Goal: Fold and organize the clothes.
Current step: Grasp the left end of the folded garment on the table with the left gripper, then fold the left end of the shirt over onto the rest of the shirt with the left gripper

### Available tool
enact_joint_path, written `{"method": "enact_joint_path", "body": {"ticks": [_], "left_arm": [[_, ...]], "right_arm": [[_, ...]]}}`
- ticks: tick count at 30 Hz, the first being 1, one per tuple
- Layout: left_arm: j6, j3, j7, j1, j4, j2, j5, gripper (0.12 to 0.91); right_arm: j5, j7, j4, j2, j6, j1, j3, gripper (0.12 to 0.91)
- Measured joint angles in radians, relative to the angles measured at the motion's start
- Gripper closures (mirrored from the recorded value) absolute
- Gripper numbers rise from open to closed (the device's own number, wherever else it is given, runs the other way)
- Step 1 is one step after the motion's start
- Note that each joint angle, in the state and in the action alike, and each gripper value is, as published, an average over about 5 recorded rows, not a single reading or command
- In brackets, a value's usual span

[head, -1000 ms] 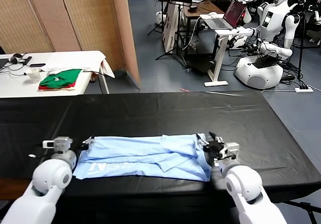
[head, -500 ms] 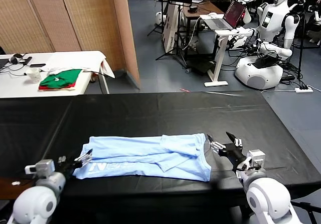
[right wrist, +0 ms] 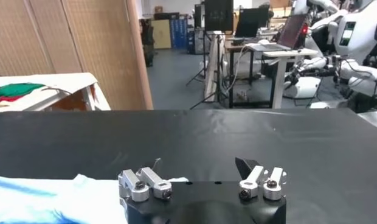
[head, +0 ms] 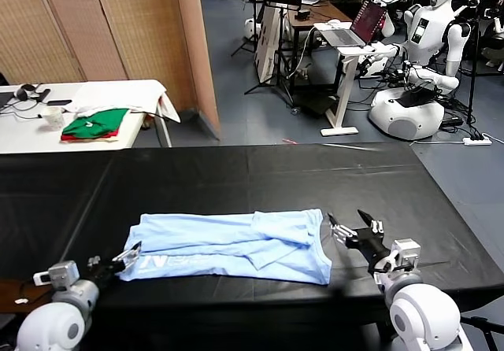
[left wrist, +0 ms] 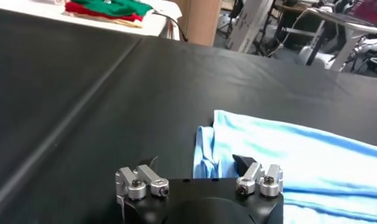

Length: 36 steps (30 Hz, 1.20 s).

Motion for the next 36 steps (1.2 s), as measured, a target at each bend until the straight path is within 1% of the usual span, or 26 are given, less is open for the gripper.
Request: {"method": "enact_joint_path", "body": {"ticks": [5, 8, 10, 11, 14, 15, 17, 18, 19, 21, 22, 24, 28, 32, 36], "left_arm": [[-0.009, 0.015, 0.004, -0.003, 0.011, -0.004, 0.021, 0.128], [-0.013, 0.022, 0.004, -0.001, 0.014, -0.009, 0.024, 0.168], [-0.014, 0.027, 0.004, 0.001, 0.013, -0.013, 0.024, 0.226], [-0.014, 0.029, 0.004, 0.002, 0.012, -0.015, 0.024, 0.265], [-0.015, 0.038, 0.003, 0.005, 0.008, -0.021, 0.024, 0.426], [-0.016, 0.041, 0.003, 0.006, 0.007, -0.022, 0.025, 0.5], [-0.017, 0.047, 0.003, 0.008, 0.005, -0.025, 0.028, 0.613], [-0.018, 0.049, 0.003, 0.008, 0.004, -0.025, 0.028, 0.681], [-0.018, 0.051, 0.002, 0.008, 0.004, -0.026, 0.029, 0.731], [-0.016, 0.054, 0.001, 0.007, 0.005, -0.025, 0.027, 0.804], [-0.015, 0.055, 0.0, 0.006, 0.006, -0.025, 0.027, 0.823], [-0.014, 0.058, -0.001, 0.003, 0.007, -0.023, 0.035, 0.838], [-0.025, 0.063, 0.003, 0.001, 0.001, -0.015, 0.094, 0.84], [-0.059, 0.062, 0.018, 0.005, -0.009, 0.003, 0.208, 0.84], [-0.086, 0.051, 0.021, 0.012, -0.014, 0.032, 0.352, 0.84]], "right_arm": [[-0.003, -0.001, 0.0, 0.006, 0.001, 0.003, -0.003, 0.118], [-0.007, -0.002, 0.0, 0.011, 0.002, 0.007, -0.007, 0.118], [-0.011, -0.004, -0.001, 0.014, 0.003, 0.01, -0.011, 0.118], [-0.013, -0.005, -0.001, 0.016, 0.003, 0.011, -0.013, 0.118], [-0.02, -0.008, -0.004, 0.02, 0.005, 0.013, -0.016, 0.118], [-0.022, -0.01, -0.005, 0.021, 0.005, 0.014, -0.017, 0.118], [-0.024, -0.012, -0.007, 0.023, 0.007, 0.015, -0.017, 0.118], [-0.025, -0.012, -0.007, 0.024, 0.007, 0.016, -0.018, 0.118], [-0.026, -0.013, -0.008, 0.025, 0.008, 0.017, -0.018, 0.118], [-0.028, -0.014, -0.009, 0.028, 0.009, 0.017, -0.021, 0.118], [-0.029, -0.014, -0.009, 0.029, 0.009, 0.018, -0.022, 0.118], [-0.033, -0.015, -0.009, 0.032, 0.01, 0.018, -0.027, 0.118], [-0.036, -0.015, -0.01, 0.039, 0.012, 0.018, -0.031, 0.118], [-0.037, -0.015, -0.007, 0.046, 0.014, 0.017, -0.031, 0.118], [-0.037, -0.014, -0.002, 0.05, 0.016, 0.01, -0.025, 0.118]]}}
